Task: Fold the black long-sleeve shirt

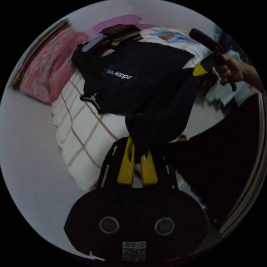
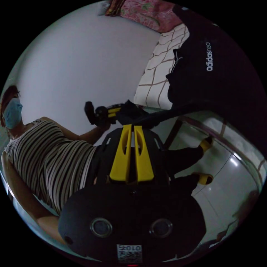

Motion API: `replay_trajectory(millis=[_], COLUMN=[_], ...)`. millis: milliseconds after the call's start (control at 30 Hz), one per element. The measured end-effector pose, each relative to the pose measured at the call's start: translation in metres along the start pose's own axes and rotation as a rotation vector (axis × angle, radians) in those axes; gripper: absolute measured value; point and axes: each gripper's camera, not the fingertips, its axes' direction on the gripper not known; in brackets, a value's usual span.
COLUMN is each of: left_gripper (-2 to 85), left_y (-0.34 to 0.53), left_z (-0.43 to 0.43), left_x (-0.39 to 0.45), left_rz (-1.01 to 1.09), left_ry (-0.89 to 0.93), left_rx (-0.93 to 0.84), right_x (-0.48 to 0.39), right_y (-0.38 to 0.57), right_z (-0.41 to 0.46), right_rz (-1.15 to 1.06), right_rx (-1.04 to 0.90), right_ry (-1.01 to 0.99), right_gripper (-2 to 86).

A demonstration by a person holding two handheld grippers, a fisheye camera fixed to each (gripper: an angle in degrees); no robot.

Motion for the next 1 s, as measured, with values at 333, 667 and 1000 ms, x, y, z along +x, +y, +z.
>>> replay_trajectory(millis=[333, 667, 1000], left_gripper=[-0.2, 10.4, 11.2], left_y=[-0.161, -0.340, -0.238], left_z=[-0.081, 0.014, 0.027], left_x=[-0.054, -0.134, -0.251], left_rz=[0.409, 0.595, 0.293], left_ry=[-0.407, -0.269, 0.191], left_rx=[0.098, -0.075, 0.122], right_x=[-0.027, -0.062, -0.067], right_y=[0.037, 0.098, 0.097], right_z=[-0.041, -0.047, -0.009], right_rz=[-0.034, 0.115, 0.233], right_rx=[0.355, 0.571, 0.392], right_ry=[-0.055, 0.186, 0.391], right_gripper=[6.0, 8.5, 8.7])
